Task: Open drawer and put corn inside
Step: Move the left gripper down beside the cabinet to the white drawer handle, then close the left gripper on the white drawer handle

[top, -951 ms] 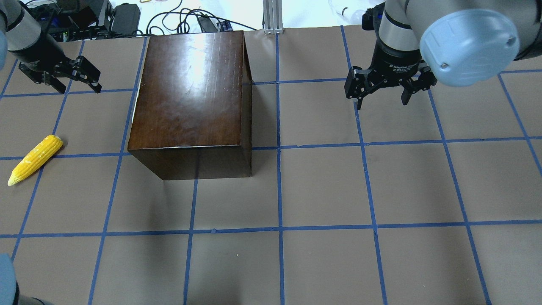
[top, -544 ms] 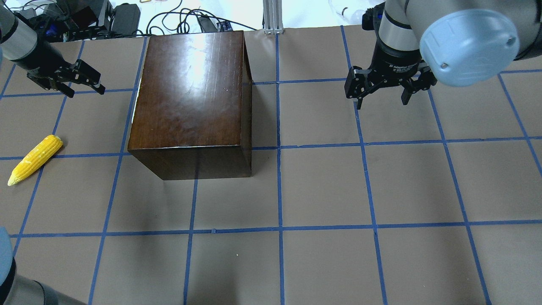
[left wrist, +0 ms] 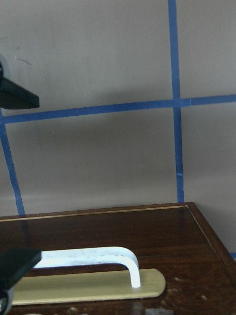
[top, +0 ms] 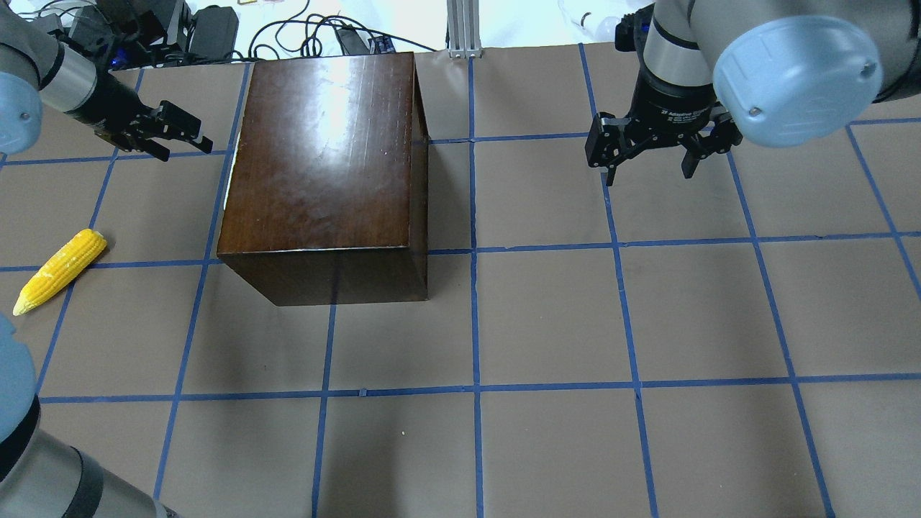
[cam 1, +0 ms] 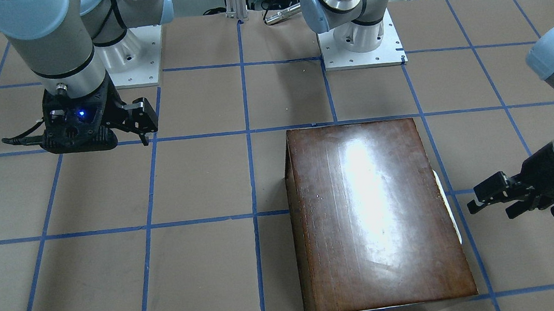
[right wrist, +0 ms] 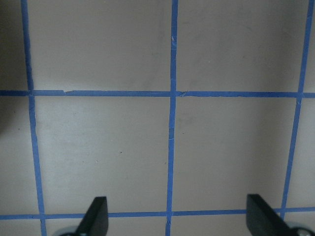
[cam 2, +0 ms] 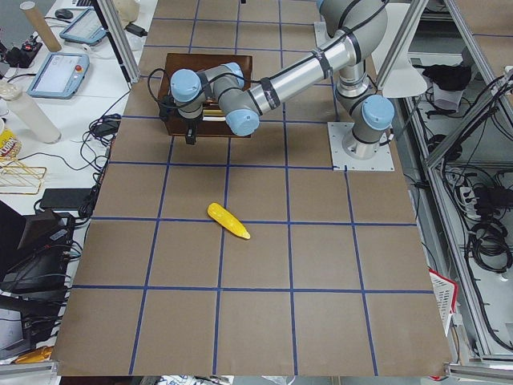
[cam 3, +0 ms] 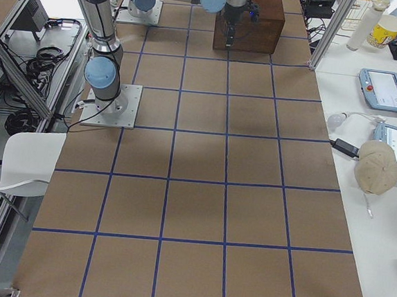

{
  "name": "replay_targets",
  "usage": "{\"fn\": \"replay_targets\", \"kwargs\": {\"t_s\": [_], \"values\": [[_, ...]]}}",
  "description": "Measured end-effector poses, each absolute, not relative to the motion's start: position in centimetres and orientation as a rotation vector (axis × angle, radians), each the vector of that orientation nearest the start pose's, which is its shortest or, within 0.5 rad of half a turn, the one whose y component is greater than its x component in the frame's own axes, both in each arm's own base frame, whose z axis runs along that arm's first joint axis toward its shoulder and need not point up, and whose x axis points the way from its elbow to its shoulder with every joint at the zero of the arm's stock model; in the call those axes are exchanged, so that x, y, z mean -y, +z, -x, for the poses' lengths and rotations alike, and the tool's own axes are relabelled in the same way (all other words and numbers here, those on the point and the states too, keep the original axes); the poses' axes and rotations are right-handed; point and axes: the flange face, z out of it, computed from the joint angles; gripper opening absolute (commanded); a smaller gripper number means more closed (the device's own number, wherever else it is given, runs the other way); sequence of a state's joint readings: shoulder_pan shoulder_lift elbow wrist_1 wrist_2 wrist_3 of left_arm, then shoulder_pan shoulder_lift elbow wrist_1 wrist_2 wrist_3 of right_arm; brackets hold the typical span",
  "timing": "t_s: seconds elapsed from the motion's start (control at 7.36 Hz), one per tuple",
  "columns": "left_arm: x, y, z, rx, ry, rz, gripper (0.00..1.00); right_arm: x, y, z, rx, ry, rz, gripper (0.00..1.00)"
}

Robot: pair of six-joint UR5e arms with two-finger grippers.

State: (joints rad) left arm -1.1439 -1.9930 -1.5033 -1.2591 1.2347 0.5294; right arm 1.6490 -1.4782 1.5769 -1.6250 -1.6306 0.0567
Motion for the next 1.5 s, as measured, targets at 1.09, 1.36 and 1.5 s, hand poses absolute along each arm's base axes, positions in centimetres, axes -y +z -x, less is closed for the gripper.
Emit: {"fn": "replay_targets", "kwargs": {"t_s": [1.09,1.36,1.5], "values": [[66.0,28.8,-8.1,-3.541,-0.161,-0.220,1.00,51.3,44.4,-16.8,-3.203,0.063,0.036,1.00],[66.0,28.1,-8.0,-3.541,-0.132,-0.226,1.00,51.3,44.3,-16.8,-3.203,0.064,0.037,1.00],[66.0,27.9,-8.2,-3.542,-0.126,-0.221,1.00,51.3,44.3,-16.8,-3.203,0.066,0.037,1.00]]}}
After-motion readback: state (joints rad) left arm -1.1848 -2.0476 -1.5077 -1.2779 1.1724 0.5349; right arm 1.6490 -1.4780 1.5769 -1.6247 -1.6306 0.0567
